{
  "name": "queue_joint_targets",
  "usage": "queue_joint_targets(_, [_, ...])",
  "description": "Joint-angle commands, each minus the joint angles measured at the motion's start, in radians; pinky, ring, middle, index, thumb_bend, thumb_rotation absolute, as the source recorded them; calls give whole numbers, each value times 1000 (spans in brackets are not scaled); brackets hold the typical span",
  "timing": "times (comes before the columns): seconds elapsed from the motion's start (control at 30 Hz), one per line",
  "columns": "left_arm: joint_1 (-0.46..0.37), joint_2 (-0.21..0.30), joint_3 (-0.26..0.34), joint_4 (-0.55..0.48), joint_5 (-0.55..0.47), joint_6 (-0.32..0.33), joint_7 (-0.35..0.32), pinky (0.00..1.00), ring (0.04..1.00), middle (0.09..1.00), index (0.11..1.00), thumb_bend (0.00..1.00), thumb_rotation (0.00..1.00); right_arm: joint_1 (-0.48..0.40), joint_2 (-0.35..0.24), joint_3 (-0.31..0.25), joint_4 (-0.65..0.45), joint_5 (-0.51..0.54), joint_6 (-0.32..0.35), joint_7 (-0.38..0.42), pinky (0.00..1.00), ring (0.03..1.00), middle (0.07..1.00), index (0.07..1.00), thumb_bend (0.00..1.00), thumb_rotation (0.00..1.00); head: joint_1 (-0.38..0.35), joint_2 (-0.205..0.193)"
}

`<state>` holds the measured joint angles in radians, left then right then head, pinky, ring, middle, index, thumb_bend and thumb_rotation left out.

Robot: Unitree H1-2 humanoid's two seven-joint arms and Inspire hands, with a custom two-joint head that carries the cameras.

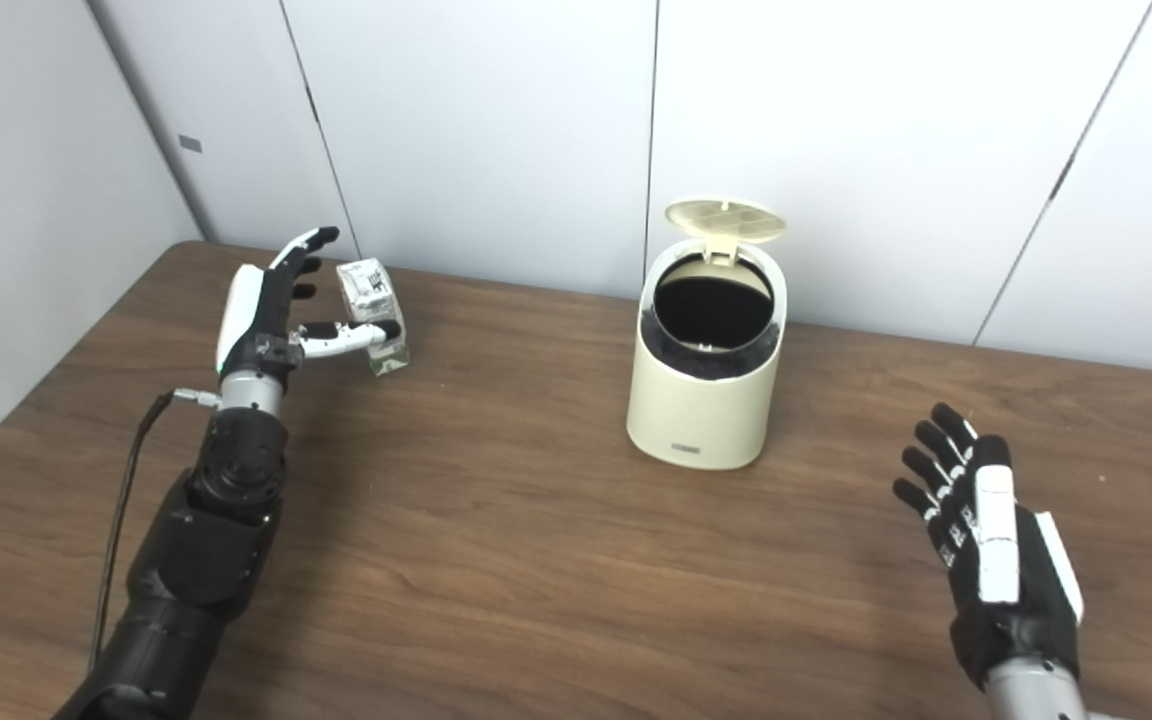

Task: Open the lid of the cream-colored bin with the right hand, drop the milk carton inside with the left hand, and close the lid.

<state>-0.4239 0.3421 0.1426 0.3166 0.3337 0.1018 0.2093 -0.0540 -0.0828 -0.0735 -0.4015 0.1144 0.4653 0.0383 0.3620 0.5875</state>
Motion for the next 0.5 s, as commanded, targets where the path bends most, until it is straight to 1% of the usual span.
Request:
queue_joint_targets(0.0, [-56,40,-4,-11,-5,3,-14,806,891,938,922,886,72,-24,0,-1,-39,1,-15,-3,861,912,919,922,532,1000,-1,1])
queue_joint_targets(0.17, [-73,51,-12,23,-15,12,-33,764,872,912,897,892,61,-22,3,1,-31,3,-32,0,854,907,911,918,537,1000,-4,0])
queue_joint_targets(0.33, [-80,44,-16,47,-29,6,-22,704,835,876,864,888,34,-20,5,4,-23,-5,-48,-1,846,904,901,911,518,1000,-9,-1])
queue_joint_targets(0.47, [-82,41,-22,67,-27,-3,-14,708,820,851,846,869,32,-20,3,6,-17,-7,-58,3,838,902,896,908,508,1000,-11,-4])
